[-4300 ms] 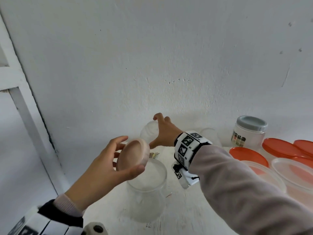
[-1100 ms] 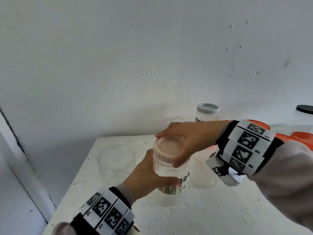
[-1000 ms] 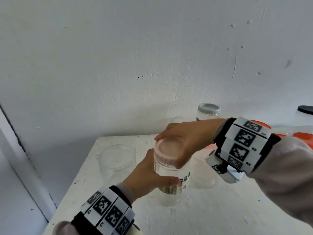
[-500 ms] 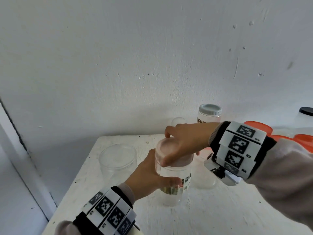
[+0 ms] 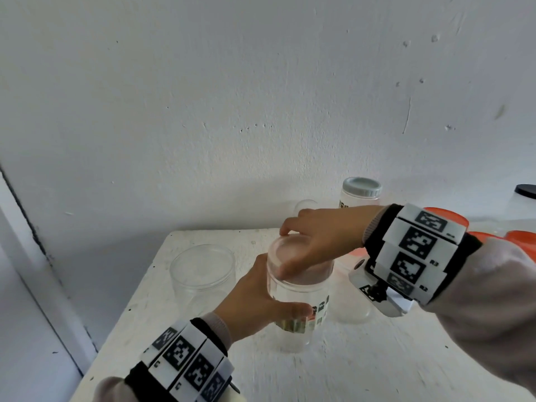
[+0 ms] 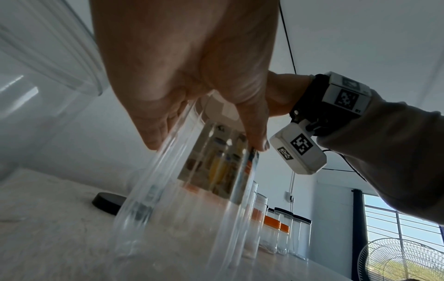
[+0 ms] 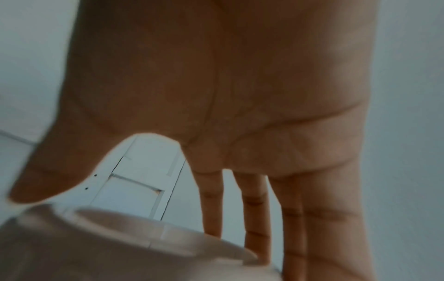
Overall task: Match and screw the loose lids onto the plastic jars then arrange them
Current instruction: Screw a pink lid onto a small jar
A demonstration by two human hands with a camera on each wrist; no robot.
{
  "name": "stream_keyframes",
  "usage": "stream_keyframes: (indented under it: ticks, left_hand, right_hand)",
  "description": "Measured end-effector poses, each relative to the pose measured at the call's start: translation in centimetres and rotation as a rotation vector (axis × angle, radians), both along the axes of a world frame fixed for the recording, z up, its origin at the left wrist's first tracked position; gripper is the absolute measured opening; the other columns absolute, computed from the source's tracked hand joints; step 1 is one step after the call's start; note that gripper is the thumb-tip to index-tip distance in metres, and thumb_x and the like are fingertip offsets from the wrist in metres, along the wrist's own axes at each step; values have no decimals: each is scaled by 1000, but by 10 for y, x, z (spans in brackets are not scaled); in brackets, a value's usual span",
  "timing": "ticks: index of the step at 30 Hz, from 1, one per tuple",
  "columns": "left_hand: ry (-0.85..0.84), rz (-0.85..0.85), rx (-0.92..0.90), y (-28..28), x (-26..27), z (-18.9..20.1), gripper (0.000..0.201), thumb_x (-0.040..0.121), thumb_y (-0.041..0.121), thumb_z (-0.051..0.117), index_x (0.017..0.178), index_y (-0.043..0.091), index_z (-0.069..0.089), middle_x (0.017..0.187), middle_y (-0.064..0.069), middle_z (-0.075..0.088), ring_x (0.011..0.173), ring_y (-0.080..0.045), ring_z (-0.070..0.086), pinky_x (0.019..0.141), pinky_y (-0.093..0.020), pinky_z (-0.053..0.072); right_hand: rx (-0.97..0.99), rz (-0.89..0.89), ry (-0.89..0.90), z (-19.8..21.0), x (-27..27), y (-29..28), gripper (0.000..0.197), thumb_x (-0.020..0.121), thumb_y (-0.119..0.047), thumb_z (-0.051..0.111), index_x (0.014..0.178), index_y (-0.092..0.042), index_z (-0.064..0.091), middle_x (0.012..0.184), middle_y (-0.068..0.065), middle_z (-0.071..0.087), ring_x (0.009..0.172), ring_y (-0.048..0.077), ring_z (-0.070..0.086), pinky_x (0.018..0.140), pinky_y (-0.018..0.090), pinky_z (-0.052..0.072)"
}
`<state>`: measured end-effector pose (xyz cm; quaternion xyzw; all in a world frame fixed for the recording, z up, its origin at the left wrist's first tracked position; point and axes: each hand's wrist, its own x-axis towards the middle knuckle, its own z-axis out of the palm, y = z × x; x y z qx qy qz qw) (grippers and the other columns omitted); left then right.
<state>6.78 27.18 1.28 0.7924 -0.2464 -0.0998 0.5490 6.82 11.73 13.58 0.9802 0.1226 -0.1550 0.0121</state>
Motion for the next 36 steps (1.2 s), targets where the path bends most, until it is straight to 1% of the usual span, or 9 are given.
stream_keyframes:
  ticks: [3,5,10,18,24,28,31,34,36]
  left_hand:
    - [-1,-7,1,0,1,0,89,54,42,84,127,40,33,123,19,54,113,2,52,93,-21,46]
    - [-2,-13,1,0,1,-1,90,54,42,84,128,40,33,123,19,54,114,2,51,95,-23,46]
    - [-4,-14,-6,0,0,0,88,53,42,83,125,43,33,121,20,54,110,6,52,85,-13,44]
    - [-13,3,-16,0,-3,0,78,51,46,84,113,47,37,118,21,55,105,9,53,80,-12,47]
    - [-36,35,-13,-2,-3,-3,82,45,53,81,116,46,39,120,20,55,109,3,55,91,-25,51]
    - [-48,44,-3,-3,-3,-4,76,52,46,83,114,47,39,120,21,54,108,5,54,87,-19,49]
    - [-63,47,31,-3,-2,-3,74,53,47,81,113,47,38,121,22,52,109,5,52,85,-15,46]
    - [-62,68,49,-5,-1,-2,74,52,47,82,111,46,38,121,21,52,109,4,52,88,-18,46]
    - [-49,78,48,-7,1,0,74,52,46,83,112,45,39,119,21,53,107,4,53,89,-20,48]
  right_hand:
    - [61,51,67,4,-3,-3,88,68,-65,70,140,-50,22,142,-17,29,131,15,35,106,43,35]
    - [93,80,68,7,-4,-4,82,72,-54,74,139,-51,26,142,-18,30,132,12,32,107,41,34]
    - [99,68,-16,1,-5,-4,76,70,-64,69,135,-48,33,135,-17,38,123,11,40,102,38,38]
    - [130,84,-106,-14,-5,-10,77,72,-73,59,138,-47,29,127,-13,41,113,10,39,89,30,38]
    - [149,107,-244,-33,-10,-15,76,75,-75,50,141,-45,27,113,-11,37,103,10,30,83,30,32]
    - [159,125,-343,-45,-12,-17,74,80,-75,44,143,-40,27,123,-5,38,104,12,29,86,29,33]
    - [221,124,-396,-54,-16,-20,72,81,-73,41,143,-39,27,128,-7,37,110,14,30,87,27,31]
    - [317,97,-342,-57,-16,-26,73,81,-73,42,145,-41,26,134,-12,34,114,12,28,89,24,25]
    - [360,80,-255,-55,-12,-32,78,79,-76,40,146,-41,22,139,-13,30,119,12,27,94,27,26]
